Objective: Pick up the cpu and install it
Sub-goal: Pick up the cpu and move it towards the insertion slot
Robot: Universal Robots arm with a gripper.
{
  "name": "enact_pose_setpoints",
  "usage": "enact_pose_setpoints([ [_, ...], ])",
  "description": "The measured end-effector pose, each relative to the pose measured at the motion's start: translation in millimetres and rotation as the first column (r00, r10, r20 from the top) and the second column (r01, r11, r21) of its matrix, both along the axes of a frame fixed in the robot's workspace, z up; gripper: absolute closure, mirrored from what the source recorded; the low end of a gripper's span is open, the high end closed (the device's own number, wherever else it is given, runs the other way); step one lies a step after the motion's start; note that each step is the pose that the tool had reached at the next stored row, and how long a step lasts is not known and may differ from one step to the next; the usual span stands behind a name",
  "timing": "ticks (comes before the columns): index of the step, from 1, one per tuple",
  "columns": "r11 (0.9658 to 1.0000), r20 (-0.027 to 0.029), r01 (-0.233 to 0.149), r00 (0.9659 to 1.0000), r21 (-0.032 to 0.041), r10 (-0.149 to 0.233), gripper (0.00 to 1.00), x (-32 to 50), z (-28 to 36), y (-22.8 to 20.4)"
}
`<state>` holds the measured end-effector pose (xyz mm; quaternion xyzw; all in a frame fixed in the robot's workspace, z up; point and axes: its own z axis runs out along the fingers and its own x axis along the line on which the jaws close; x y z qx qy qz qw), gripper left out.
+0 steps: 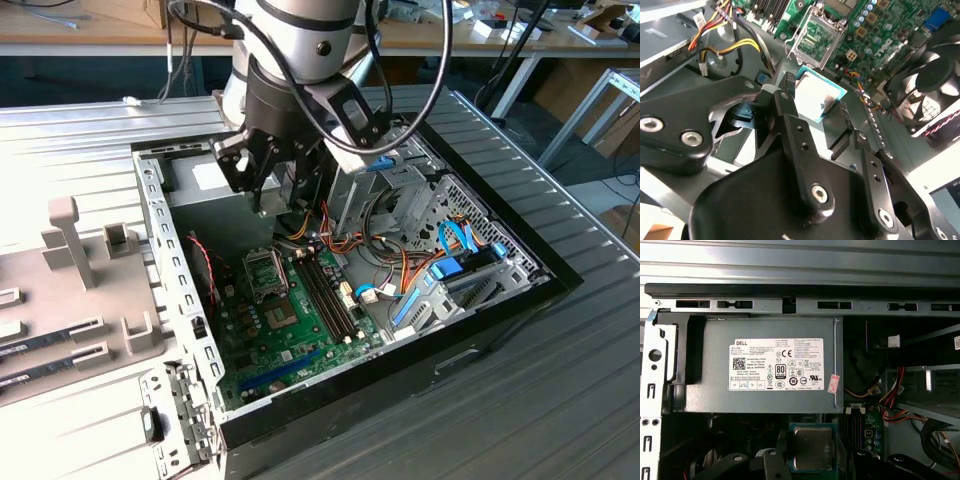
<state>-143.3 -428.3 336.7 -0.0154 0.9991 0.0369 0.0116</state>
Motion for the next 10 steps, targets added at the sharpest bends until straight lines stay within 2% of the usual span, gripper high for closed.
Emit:
enact_pose_setpoints([
  [6,1.0000,0.0000,0.000,1.0000,0.0001,0.000,0.53,0.1,-4.8,-8.9],
  [10,1.0000,0.0000,0.000,1.0000,0.0001,0.000,0.53,0.1,-6.5,-18.7],
])
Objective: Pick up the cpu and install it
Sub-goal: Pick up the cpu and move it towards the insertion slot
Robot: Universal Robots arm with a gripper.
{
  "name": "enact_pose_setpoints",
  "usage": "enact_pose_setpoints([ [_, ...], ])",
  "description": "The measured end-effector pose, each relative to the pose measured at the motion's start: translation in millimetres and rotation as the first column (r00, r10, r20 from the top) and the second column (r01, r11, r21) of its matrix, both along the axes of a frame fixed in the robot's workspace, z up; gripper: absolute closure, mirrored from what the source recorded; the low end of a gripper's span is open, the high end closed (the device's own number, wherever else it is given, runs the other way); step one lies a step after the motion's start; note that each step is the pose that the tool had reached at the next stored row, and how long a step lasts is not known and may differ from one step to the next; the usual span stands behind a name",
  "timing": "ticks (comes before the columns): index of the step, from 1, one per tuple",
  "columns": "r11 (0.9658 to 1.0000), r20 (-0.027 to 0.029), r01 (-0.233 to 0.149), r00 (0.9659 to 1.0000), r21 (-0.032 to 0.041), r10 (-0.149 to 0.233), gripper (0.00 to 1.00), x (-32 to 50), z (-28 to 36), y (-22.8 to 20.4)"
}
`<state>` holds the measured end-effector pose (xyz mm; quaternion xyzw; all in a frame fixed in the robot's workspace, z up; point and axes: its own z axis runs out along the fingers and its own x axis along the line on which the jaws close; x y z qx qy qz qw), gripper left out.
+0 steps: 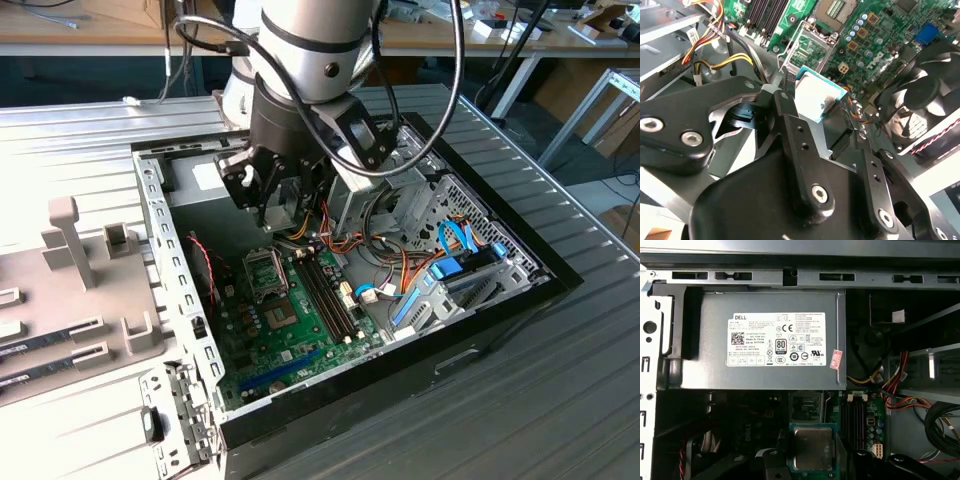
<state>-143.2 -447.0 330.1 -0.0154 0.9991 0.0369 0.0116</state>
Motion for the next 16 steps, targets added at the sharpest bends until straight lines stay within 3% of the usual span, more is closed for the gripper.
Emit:
enact_pose_setpoints([
  [4,1.0000,0.0000,0.000,1.0000,0.0000,0.000,0.53,0.1,-1.7,-5.3],
  [16,1.0000,-0.0001,0.000,1.0000,-0.0001,0.000,0.53,1.6,-5.8,-11.7],
])
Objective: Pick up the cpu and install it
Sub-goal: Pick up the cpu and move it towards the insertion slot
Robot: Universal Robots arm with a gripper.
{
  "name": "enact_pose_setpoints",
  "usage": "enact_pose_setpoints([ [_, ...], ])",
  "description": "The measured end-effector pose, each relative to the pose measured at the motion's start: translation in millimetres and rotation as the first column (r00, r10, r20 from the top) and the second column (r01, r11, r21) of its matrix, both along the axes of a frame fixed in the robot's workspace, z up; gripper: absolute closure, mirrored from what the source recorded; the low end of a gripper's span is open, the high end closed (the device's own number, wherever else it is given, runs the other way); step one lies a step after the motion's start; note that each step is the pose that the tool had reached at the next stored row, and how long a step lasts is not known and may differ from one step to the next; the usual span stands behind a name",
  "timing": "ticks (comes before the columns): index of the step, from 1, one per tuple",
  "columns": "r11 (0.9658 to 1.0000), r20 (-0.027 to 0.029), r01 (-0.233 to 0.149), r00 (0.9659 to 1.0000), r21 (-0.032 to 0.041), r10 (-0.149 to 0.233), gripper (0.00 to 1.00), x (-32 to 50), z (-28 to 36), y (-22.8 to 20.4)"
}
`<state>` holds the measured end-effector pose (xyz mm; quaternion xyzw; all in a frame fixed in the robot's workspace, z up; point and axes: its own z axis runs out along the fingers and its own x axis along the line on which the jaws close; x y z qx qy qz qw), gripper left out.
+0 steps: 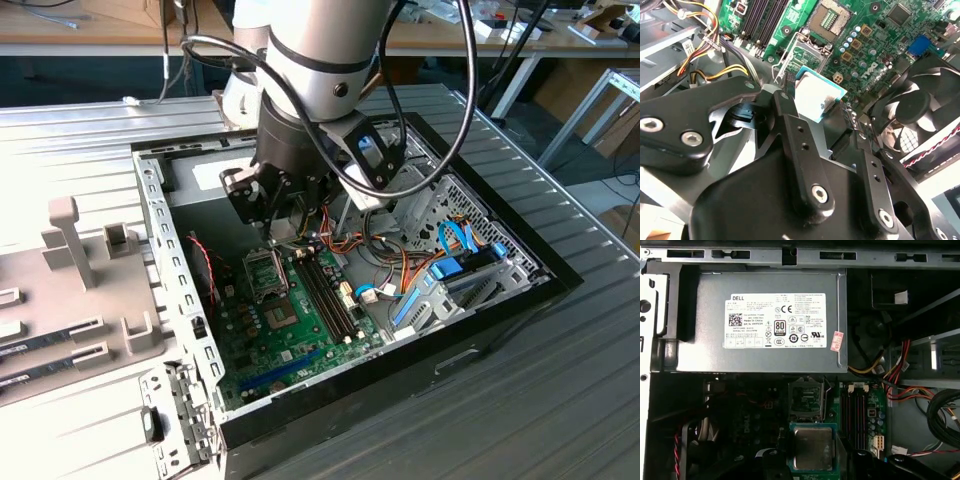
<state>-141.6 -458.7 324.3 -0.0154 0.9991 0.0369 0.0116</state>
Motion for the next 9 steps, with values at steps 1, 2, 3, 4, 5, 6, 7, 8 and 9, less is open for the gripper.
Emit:
enact_pose_setpoints([
  [1,1.0000,0.0000,0.000,1.0000,0.0000,0.000,0.53,0.5,-0.2,-0.1],
  [2,1.0000,0.0002,0.000,1.0000,0.0002,0.000,0.53,1.8,-0.7,-0.3],
  [3,1.0000,0.0002,0.000,1.0000,0.0002,0.000,0.53,3.1,-1.0,-0.4],
  [4,1.0000,0.0001,0.000,1.0000,0.0001,0.000,0.53,4.3,-1.1,-0.4],
  [5,1.0000,0.0000,0.000,1.0000,0.0001,0.000,0.53,5.6,-1.3,-0.4],
  [6,1.0000,0.0000,0.000,1.0000,0.0001,0.000,0.53,6.6,-1.6,-0.5],
  [7,1.0000,0.0001,0.000,1.0000,0.0002,0.000,0.53,8.1,-2.1,-0.5],
  [8,1.0000,0.0001,0.000,1.0000,0.0002,0.000,0.53,8.9,-2.2,-0.6],
  [9,1.0000,0.0000,0.000,1.0000,0.0001,0.000,0.53,9.8,-2.5,-0.6],
])
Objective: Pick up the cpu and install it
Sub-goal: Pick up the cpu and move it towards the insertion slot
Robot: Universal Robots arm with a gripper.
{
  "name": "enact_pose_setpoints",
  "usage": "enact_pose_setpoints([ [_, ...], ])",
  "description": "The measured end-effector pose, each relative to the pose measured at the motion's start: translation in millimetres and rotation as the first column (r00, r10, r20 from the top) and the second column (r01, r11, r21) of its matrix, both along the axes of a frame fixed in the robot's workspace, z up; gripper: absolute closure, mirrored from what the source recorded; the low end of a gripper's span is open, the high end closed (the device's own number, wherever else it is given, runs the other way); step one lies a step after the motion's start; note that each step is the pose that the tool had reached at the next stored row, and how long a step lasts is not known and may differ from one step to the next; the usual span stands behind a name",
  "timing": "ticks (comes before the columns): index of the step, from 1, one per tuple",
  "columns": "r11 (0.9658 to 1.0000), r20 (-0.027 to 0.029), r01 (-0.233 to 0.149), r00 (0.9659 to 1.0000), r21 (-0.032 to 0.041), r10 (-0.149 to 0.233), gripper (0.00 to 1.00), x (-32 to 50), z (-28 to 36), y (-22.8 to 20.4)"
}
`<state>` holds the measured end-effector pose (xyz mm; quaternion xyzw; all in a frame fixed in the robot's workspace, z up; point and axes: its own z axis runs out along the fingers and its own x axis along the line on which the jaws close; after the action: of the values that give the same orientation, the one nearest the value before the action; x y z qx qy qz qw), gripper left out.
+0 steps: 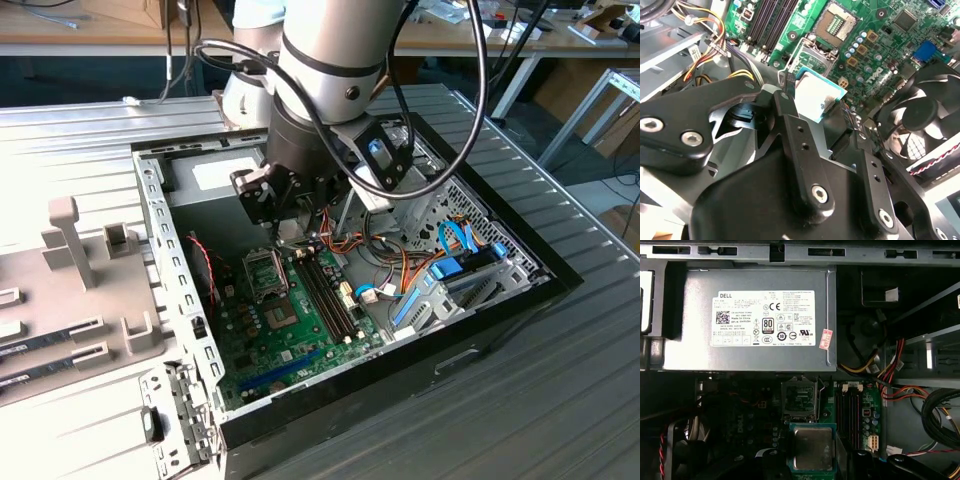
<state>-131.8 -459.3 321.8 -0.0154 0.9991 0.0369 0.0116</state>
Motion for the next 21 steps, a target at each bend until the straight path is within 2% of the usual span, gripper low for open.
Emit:
enact_pose_setpoints([
  [21,1.0000,0.0000,0.000,1.0000,0.0000,0.000,0.53,8.5,-7.4,-1.1],
])
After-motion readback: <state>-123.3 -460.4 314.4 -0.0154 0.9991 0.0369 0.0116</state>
